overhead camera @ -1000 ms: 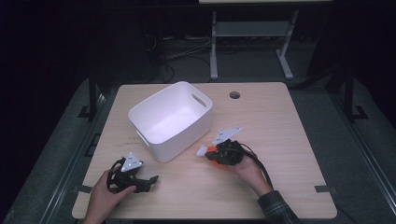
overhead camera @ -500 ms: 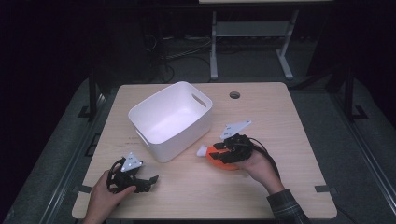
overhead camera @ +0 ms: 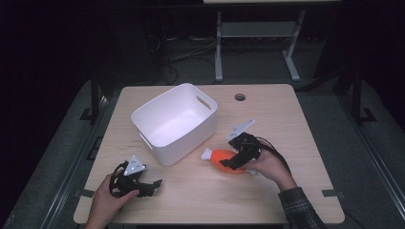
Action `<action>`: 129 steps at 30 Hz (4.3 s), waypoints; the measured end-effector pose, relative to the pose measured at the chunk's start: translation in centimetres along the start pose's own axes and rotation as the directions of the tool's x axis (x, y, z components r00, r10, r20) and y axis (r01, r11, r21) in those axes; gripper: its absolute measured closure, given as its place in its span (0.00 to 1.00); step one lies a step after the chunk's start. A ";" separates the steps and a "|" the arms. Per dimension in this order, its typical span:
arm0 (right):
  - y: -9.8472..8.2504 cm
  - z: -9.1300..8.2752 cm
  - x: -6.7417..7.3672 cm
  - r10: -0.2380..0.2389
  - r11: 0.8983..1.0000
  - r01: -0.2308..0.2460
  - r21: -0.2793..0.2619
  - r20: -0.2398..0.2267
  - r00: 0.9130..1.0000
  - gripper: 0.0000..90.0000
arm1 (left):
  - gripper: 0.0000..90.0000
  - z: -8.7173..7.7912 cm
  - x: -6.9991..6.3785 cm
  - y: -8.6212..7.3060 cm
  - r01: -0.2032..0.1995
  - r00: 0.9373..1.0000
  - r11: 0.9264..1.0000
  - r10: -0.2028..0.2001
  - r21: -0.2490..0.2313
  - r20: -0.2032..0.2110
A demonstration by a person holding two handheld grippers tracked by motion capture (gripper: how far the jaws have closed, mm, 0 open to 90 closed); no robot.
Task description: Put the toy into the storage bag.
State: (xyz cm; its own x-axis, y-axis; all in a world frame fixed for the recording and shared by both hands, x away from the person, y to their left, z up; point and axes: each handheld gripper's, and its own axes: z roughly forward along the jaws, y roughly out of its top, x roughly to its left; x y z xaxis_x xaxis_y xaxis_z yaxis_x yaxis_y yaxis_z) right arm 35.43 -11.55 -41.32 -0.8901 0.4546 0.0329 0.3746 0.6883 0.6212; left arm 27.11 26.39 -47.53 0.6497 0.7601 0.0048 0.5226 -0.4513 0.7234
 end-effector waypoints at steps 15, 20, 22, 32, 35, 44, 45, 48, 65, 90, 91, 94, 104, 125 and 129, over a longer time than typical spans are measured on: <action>-1.0 2.2 -0.2 -0.024 0.996 0.025 0.085 -0.012 1.000 0.10 | 0.14 0.0 0.0 0.0 0.000 1.000 1.000 0.000 0.001 0.000; -1.2 3.1 0.0 -0.041 0.992 0.042 0.115 -0.014 0.999 0.08 | 0.14 0.0 0.0 0.0 0.000 1.000 1.000 0.000 0.000 0.000; -1.3 3.4 0.1 -0.041 0.991 0.043 0.129 -0.016 0.999 0.06 | 0.14 0.0 0.0 0.0 0.000 1.000 1.000 0.000 0.000 0.000; -1.5 4.4 0.2 -0.043 0.986 0.042 0.163 0.001 0.999 0.09 | 0.14 0.0 0.0 0.0 0.000 1.000 1.000 0.000 0.000 0.000; -1.6 4.1 0.1 -0.030 0.988 0.029 0.152 0.004 1.000 0.16 | 0.14 0.0 0.0 0.0 0.000 1.000 1.000 0.000 0.000 0.000; -1.6 3.9 0.1 -0.023 0.989 0.022 0.148 -0.001 1.000 0.21 | 0.14 0.0 0.0 0.0 0.000 1.000 1.000 0.000 0.000 0.000; -1.6 3.9 0.1 -0.022 0.989 0.022 0.146 -0.004 1.000 0.22 | 0.14 0.0 0.0 0.0 0.000 1.000 1.000 0.000 0.000 0.000; -1.7 3.8 0.1 -0.017 0.990 0.018 0.142 -0.008 1.000 0.24 | 0.14 0.0 0.0 0.0 0.000 1.000 1.000 0.000 0.000 0.000; -1.5 1.7 -0.2 0.014 0.995 -0.015 0.103 0.008 1.000 0.24 | 0.14 0.0 0.0 0.0 0.000 1.000 1.000 0.000 0.000 0.000; 0.2 -2.2 -1.0 0.001 0.998 -0.004 0.070 0.037 0.999 0.24 | 0.14 0.0 0.0 0.0 0.000 1.000 1.000 0.000 0.000 0.000; 0.3 -2.3 -1.1 -0.001 0.998 -0.001 0.069 0.036 0.999 0.24 | 0.14 0.0 0.0 0.0 0.000 1.000 1.000 0.000 0.000 0.000; 0.6 -2.8 -1.1 -0.003 0.998 0.000 0.064 0.037 0.999 0.24 | 0.14 0.0 0.0 0.0 0.000 1.000 1.000 0.000 0.000 0.000; 1.9 -4.3 -1.4 -0.016 0.999 0.014 0.047 0.043 0.999 0.24 | 0.14 0.0 0.0 0.0 -0.003 1.000 1.000 0.003 0.000 -0.001; 4.5 -6.6 -1.7 -0.042 0.999 0.040 0.023 0.047 0.998 0.24 | 0.14 0.0 0.0 0.0 -0.002 1.000 1.000 0.002 -0.001 -0.001; 4.8 -7.0 -1.8 -0.041 0.999 0.040 0.017 0.048 0.998 0.24 | 0.14 0.0 0.0 0.0 0.000 1.000 1.000 0.000 -0.003 0.000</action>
State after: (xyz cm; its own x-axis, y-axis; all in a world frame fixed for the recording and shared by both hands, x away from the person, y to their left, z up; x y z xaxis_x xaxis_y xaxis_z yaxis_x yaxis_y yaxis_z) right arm 37.06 -13.02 -32.93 -0.8911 0.4527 -0.0301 0.3431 0.7158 0.6082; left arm 27.12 26.38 -47.54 0.6493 0.7606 0.0048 0.5214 -0.4497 0.7252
